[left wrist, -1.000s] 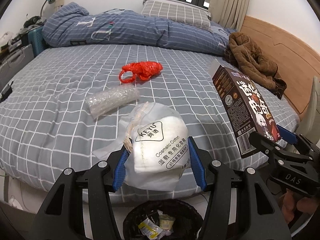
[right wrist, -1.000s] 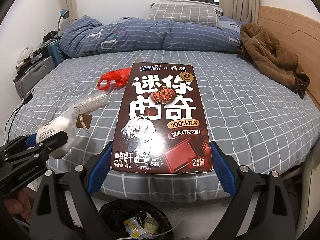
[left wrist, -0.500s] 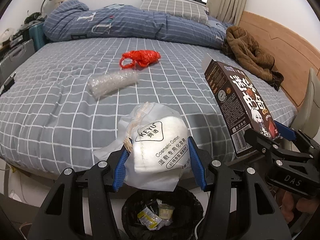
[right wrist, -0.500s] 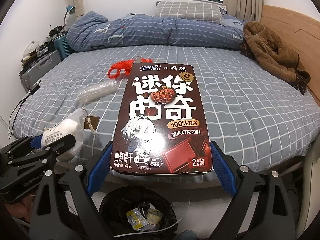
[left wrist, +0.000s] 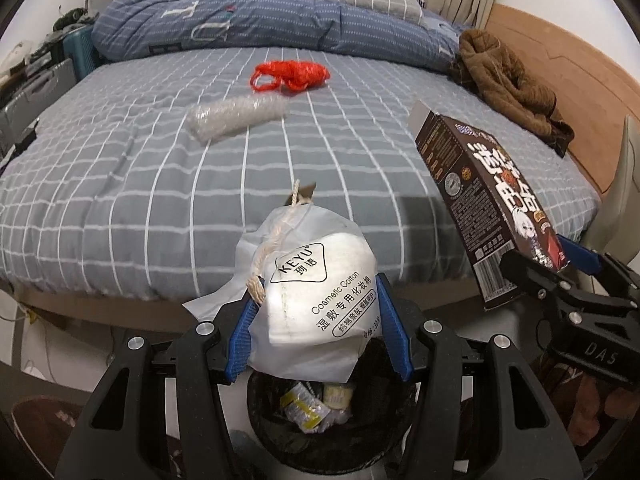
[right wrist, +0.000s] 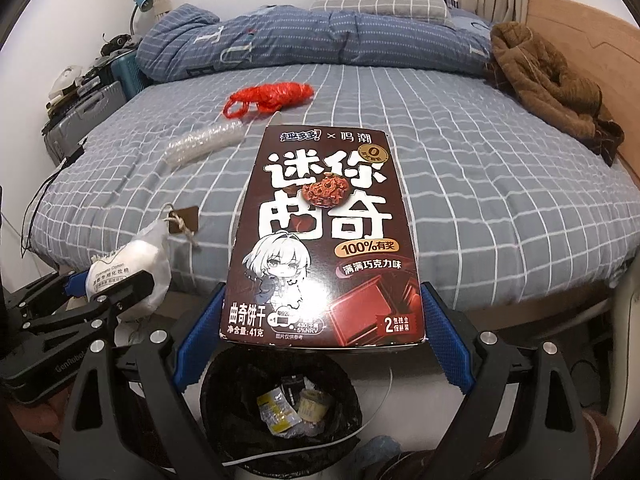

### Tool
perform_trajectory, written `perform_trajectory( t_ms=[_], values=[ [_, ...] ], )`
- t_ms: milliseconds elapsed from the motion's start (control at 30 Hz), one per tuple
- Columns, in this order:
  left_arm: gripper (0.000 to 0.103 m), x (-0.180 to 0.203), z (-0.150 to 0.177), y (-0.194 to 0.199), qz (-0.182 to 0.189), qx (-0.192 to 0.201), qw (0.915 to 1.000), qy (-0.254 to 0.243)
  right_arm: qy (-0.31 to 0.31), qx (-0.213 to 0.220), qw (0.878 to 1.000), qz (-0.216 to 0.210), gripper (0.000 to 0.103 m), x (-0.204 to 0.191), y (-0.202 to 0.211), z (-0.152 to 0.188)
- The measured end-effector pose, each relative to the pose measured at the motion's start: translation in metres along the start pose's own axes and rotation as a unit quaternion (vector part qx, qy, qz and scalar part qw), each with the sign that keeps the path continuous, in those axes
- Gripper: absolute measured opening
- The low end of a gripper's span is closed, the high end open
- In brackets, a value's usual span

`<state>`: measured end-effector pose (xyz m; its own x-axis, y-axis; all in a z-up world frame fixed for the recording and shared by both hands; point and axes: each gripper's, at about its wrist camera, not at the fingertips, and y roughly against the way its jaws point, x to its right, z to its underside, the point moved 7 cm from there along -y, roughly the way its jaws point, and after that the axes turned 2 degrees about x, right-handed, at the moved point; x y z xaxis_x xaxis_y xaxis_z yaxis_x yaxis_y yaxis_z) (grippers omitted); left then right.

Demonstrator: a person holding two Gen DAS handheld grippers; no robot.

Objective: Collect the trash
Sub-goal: 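Carry the white bag and brown snack box in both tools toward the bin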

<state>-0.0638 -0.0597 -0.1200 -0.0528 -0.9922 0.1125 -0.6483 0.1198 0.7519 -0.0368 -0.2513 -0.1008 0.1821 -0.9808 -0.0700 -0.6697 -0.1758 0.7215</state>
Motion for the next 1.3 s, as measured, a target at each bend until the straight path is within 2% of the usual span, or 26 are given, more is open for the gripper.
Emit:
perform_trajectory(
  t_ms=[500,700,933,1133,1300],
  values=[
    [0.054,-0.013,0.072,0.001,-0.002,-0.061,0.9979,0.021,0.008,-0.062,0.998,0.000,0.088,-0.011,-0.004,0.073],
    [0.054,-0.024,0.095,-0.013,-0.007,-0.089,0.9958,0.024,0.017,-0.088,0.996,-0.007,0.088,-0.024,-0.006,0.102],
    [0.054,-0.030,0.104,-0.024,-0.005,-0.100,0.9946,0.029,0.030,-0.120,0.992,-0.019,0.088,-0.037,-0.017,0.123],
    [0.054,-0.031,0.110,-0.032,-0.005,-0.106,0.9939,0.028,0.031,-0.164,0.986,-0.029,0.088,-0.046,-0.039,0.140],
    [0.054,-0.049,0.114,-0.038,-0.017,-0.114,0.9926,0.037,0.035,-0.182,0.982,-0.032,0.088,-0.057,-0.054,0.144]
  ],
)
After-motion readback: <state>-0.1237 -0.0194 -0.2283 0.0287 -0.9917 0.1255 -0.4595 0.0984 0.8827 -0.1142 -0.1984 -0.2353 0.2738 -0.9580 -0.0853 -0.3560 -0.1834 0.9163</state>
